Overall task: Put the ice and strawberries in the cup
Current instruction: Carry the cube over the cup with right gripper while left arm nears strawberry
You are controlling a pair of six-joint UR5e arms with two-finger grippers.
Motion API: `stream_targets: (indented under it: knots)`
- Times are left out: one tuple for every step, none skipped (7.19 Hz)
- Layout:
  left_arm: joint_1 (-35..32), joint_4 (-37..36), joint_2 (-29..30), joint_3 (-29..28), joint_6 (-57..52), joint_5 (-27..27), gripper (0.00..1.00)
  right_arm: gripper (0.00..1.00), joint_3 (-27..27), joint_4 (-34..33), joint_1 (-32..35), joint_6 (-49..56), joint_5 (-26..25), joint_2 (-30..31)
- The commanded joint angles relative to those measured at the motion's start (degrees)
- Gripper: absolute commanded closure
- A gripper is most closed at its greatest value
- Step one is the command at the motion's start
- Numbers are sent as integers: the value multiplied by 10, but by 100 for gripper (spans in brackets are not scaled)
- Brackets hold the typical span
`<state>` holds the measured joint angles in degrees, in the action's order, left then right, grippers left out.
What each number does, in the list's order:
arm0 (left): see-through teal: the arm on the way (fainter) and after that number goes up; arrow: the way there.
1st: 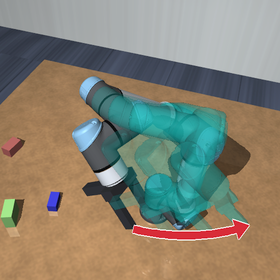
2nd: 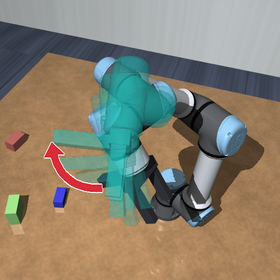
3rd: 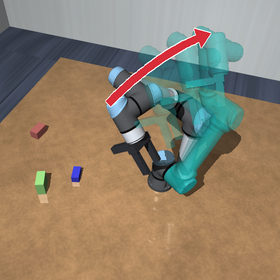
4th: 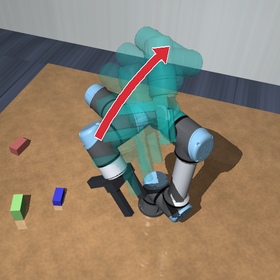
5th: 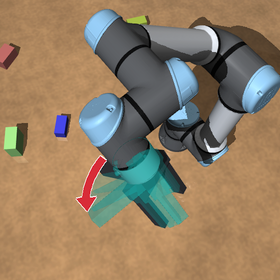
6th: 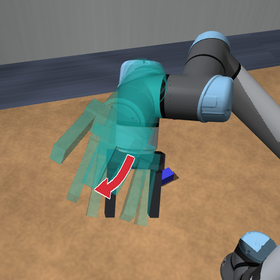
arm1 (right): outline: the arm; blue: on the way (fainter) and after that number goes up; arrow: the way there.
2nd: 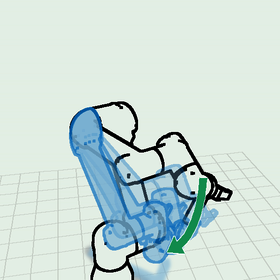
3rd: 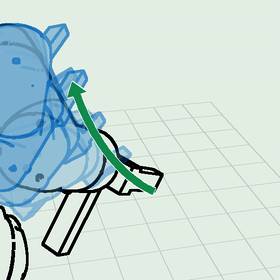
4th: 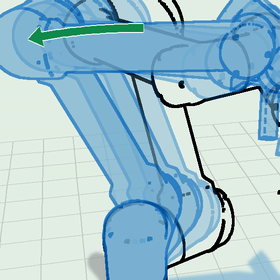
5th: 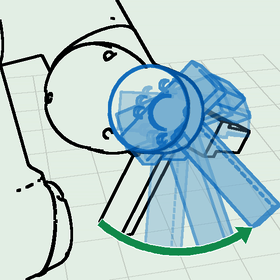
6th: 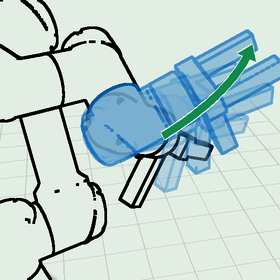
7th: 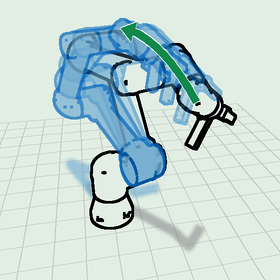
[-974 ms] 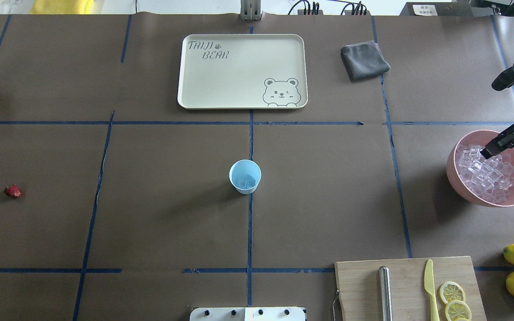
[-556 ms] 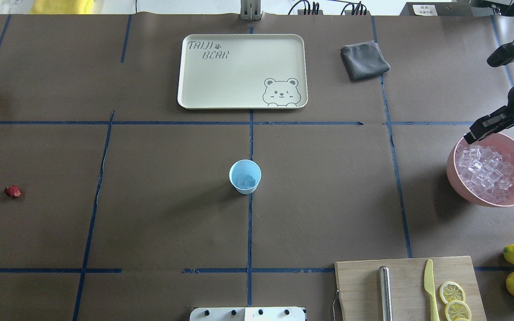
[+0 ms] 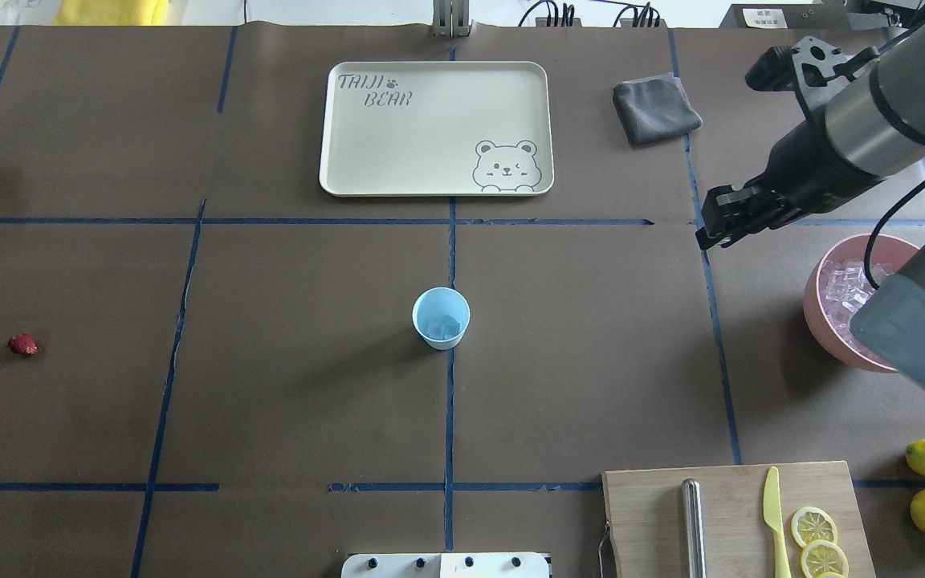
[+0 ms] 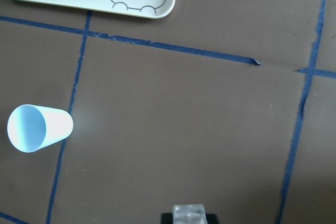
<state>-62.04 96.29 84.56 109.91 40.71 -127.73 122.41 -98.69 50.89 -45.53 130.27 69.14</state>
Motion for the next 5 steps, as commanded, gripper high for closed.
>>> stream_targets:
  knots:
    - [4,2,2,-3,2,2,0,100,-6,0,-118,-123,-115,-71]
    - [6,2,3,-4,2,4,0,100,-18,1,-155,-150,-163,-94]
    - [6,2,3,-4,2,13,0,100,-33,1,-185,-174,-213,-113]
    - [6,2,3,-4,2,13,0,100,-61,24,-213,-193,-256,-131]
    - [6,2,4,-4,2,13,0,100,-101,85,-226,-226,-263,-135]
